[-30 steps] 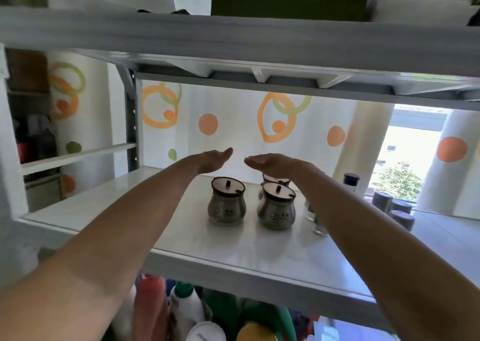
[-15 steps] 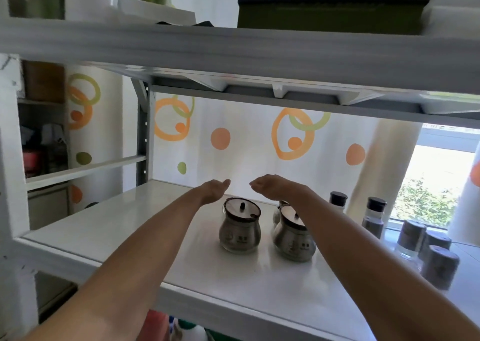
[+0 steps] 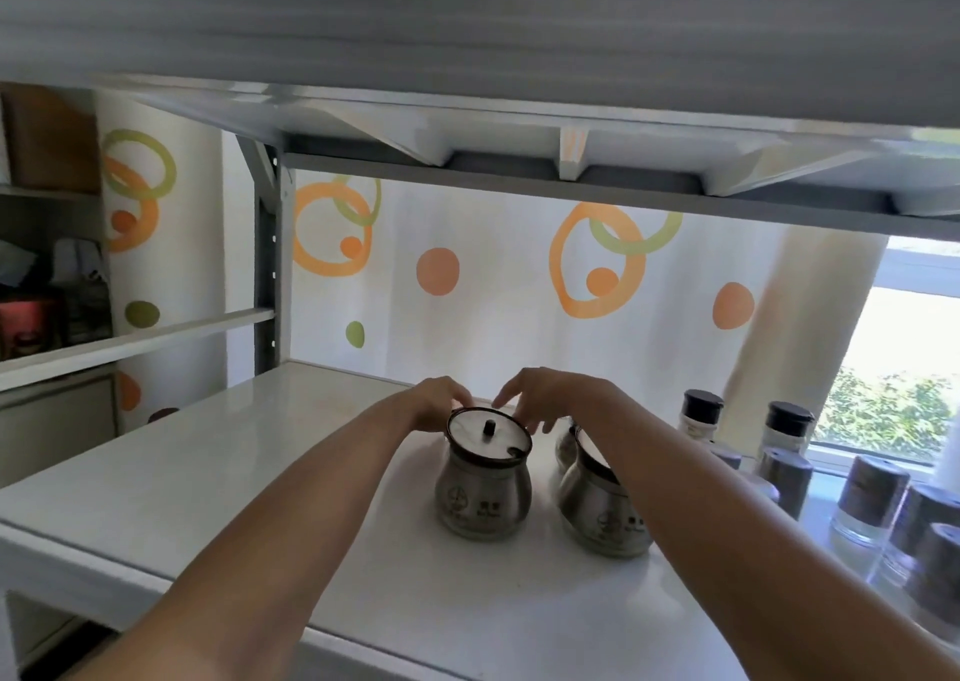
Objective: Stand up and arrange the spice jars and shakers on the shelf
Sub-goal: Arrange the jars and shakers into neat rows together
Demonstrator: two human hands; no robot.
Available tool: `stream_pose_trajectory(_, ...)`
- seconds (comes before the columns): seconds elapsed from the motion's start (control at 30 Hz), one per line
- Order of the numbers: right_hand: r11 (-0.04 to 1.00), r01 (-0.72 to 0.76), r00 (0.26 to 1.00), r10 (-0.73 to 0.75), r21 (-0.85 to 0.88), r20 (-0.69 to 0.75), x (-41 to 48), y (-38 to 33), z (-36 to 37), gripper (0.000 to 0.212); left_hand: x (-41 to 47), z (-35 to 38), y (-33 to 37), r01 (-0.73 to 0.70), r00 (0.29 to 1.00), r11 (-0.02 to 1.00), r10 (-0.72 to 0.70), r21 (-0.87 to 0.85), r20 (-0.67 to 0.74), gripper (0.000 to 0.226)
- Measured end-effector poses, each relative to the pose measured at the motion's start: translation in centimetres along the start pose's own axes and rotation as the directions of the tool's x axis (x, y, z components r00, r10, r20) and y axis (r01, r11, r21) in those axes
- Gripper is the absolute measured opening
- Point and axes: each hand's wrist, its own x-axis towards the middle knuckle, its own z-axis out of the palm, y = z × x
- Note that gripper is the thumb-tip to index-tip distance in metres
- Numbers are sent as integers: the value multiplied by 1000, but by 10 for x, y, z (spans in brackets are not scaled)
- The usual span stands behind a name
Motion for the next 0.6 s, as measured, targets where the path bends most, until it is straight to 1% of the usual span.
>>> stream_pose_trajectory(0.1,1000,-2,1000,2,12,5,3,0,1,52,3,4,-3,-14,999,1000,14,-9,-42,31)
stream_pose_trajectory(0.17,1000,9,1000,-9,12,-18,6,2,1,52,5,5,-6,-5,999,998,2,-65,-45,33)
stream_pose_trajectory(0.23,999,34,996,-33,16,-79,7,6,-1,50,3,2,-7,5,998,987,-15,-158,-67,35)
stream_pose_trajectory(0.3,997,70,986,-64,38,-153,7,12,-4,47,0,-3,-5,-7,992,961,-27,-275,-120,31)
stream_pose_trajectory(0.33,995,91,980,-81,48,-183,5,14,-6,45,-2,-6,-2,-18,990,943,-30,-331,-139,28)
stream_pose_trajectory(0.4,991,115,969,-95,74,-228,3,17,-10,42,-6,-13,3,-58,986,909,-12,-412,-165,30)
stream_pose_trajectory(0.5,986,127,955,-92,108,-283,-1,22,-15,39,-9,-22,14,-121,977,878,24,-462,-210,34)
stream_pose_trajectory(0.6,986,147,933,-110,84,-342,-5,25,-17,39,-10,-28,23,-165,965,851,35,-499,-259,35)
